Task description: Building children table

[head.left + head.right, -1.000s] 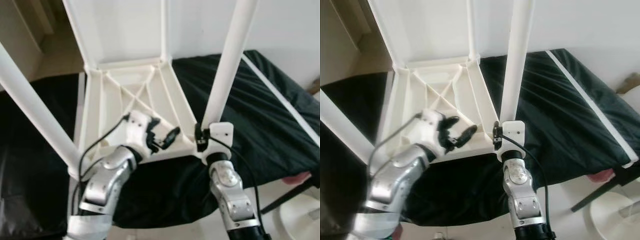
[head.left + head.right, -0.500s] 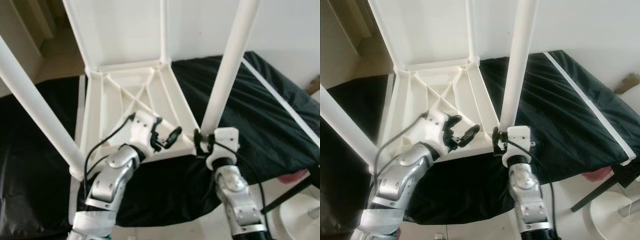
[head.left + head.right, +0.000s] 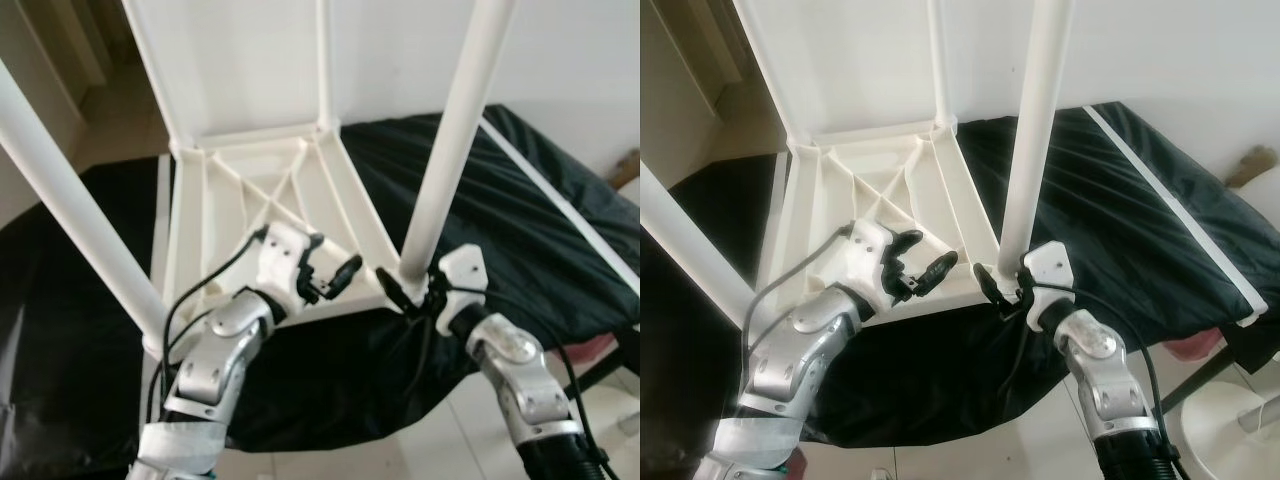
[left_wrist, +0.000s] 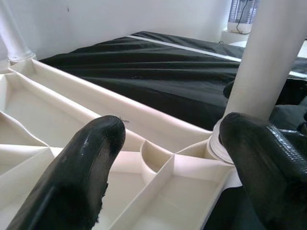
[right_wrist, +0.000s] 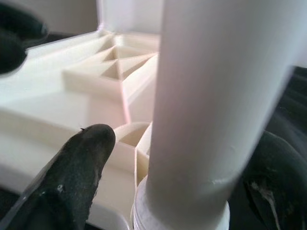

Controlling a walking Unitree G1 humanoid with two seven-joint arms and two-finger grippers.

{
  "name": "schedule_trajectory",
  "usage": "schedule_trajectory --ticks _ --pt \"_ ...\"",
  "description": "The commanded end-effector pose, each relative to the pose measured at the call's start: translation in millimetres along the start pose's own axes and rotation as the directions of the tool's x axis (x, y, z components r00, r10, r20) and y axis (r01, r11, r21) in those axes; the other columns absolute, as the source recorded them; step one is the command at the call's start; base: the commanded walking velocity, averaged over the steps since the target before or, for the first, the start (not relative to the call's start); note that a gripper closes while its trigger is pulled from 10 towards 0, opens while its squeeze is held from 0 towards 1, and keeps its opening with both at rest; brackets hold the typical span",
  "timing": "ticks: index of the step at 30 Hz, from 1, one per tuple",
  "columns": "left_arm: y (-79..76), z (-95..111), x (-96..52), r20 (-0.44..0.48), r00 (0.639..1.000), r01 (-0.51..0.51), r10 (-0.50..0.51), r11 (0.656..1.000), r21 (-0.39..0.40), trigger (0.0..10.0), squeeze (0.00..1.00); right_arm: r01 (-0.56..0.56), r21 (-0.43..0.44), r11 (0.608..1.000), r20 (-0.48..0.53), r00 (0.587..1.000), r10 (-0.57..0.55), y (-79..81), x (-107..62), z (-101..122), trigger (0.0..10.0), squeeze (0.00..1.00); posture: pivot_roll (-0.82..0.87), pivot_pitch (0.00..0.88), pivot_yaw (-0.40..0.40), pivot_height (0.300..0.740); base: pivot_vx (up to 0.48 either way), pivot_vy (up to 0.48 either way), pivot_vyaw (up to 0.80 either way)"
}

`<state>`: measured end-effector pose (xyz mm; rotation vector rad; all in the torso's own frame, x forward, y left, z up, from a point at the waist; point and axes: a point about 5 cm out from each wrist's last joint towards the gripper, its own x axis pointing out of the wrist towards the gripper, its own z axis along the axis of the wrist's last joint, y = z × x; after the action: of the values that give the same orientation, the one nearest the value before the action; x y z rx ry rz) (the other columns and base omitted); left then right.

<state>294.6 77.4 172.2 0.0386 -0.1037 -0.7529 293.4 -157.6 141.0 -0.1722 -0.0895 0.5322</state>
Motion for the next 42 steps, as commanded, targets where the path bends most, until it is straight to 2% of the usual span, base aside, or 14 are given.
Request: schedule_trajectory --ticks 1,4,6,10,11,13,14,19,23,24,35,37,39,42 --pt "4.6 0 0.8 -0.006 1.0 0.024 -0.024 1.0 -0.012 10.0 0.0 -0.076 -0.013 0.997 -0.026 0.997 0.076 -3.0 3.7 -2 10.0 0.0 0.02 0.0 0.04 0.74 0.0 0.0 0.0" --pt "4.0 0 0.5 -0.001 1.0 0.026 -0.026 1.0 -0.014 10.0 0.0 -0.143 -0.033 0.989 -0.048 0.989 0.141 -6.1 6.8 -3 10.0 0.0 0.03 0.0 0.034 0.74 0.0 0.0 0.0" --pt "4.0 0 0.5 -0.001 1.0 0.026 -0.026 1.0 -0.014 10.0 0.0 -0.143 -0.033 0.989 -0.048 0.989 0.141 -6.1 6.8 -3 10.0 0.0 0.03 0.0 0.034 0.74 0.0 0.0 0.0" --pt "-2.6 -1 -0.8 -0.002 0.999 0.047 -0.047 0.999 -0.015 10.0 0.0 -0.249 -0.074 0.966 -0.096 0.966 0.241 -11.6 14.7 -7 10.0 0.0 0.04 0.0 0.03 0.74 0.0 0.0 0.0" --pt "-4.5 -1 -0.7 -0.003 0.999 0.052 -0.052 0.999 -0.015 10.0 0.0 -0.26 -0.073 0.963 -0.097 0.963 0.253 -12.7 16.8 -8 4.6 0.0 0.05 0.0 0.028 0.74 0.0 0.0 0.0" --pt "-4.5 -1 -0.7 -0.003 0.999 0.052 -0.052 0.999 -0.015 10.0 0.0 -0.26 -0.073 0.963 -0.097 0.963 0.253 -12.7 16.8 -8 4.6 0.0 0.05 0.0 0.028 0.74 0.0 0.0 0.0" --pt "-5.5 -1 -0.6 -0.003 0.999 0.049 -0.049 0.999 -0.007 10.0 0.0 -0.271 -0.069 0.96 -0.101 0.96 0.263 -12.6 17.8 -10 0.0 0.0 0.05 0.0 0.026 0.74 0.0 0.0 0.0" --pt "-5.8 -1 -0.5 -0.002 0.999 0.047 -0.047 0.999 -0.001 10.0 0.0 -0.278 -0.065 0.958 -0.102 0.957 0.271 -12.8 18.4 -11 0.0 0.0 0.05 0.0 0.026 0.74 0.0 0.0 0.0" --pt "-2.0 0 -0.2 0.006 1.0 0.022 -0.022 1.0 0.006 10.0 0.0 -0.302 -0.044 0.952 -0.135 0.946 0.294 -12.2 11.7 -19 0.0 0.0 0.06 0.004 0.023 0.74 0.0 0.0 0.0" --pt "-1.3 0 -0.3 0.009 1.0 0.02 -0.02 1.0 0.005 10.0 0.0 -0.301 -0.028 0.953 -0.142 0.945 0.294 -11.8 8.9 -21 10.0 0.0 0.05 0.005 0.021 0.74 0.0 0.0 0.0" --pt "-4.3 -1 0.2 0.011 1.0 0.023 -0.023 1.0 -0.001 10.0 0.0 -0.249 0.003 0.968 -0.079 0.965 0.249 -5.2 2.8 -20 10.0 0.0 0.04 0.005 0.017 0.74 0.0 0.0 0.0" --pt "-4.8 -2 0.7 0.011 1.0 0.024 -0.024 1.0 -0.002 10.0 0.0 -0.218 0.015 0.976 -0.059 0.974 0.219 -2.8 2.2 -19 10.0 0.0 0.03 0.005 0.016 0.74 0.0 0.0 0.0" --pt "-5.7 -2 1.4 0.014 1.0 0.027 -0.027 1.0 -0.001 10.0 0.0 -0.131 0.032 0.991 -0.03 0.991 0.132 0.0 1.3 -17 10.0 0.0 0.03 0.006 0.015 0.74 0.0 0.0 0.0" --pt "-6.0 -3 1.9 0.005 1.0 0.031 -0.031 1.0 -0.006 10.0 0.0 -0.033 0.039 0.999 -0.06 0.998 0.035 1.6 1.2 -21 10.0 0.0 0.02 0.005 0.018 0.74 0.0 0.0 0.0"
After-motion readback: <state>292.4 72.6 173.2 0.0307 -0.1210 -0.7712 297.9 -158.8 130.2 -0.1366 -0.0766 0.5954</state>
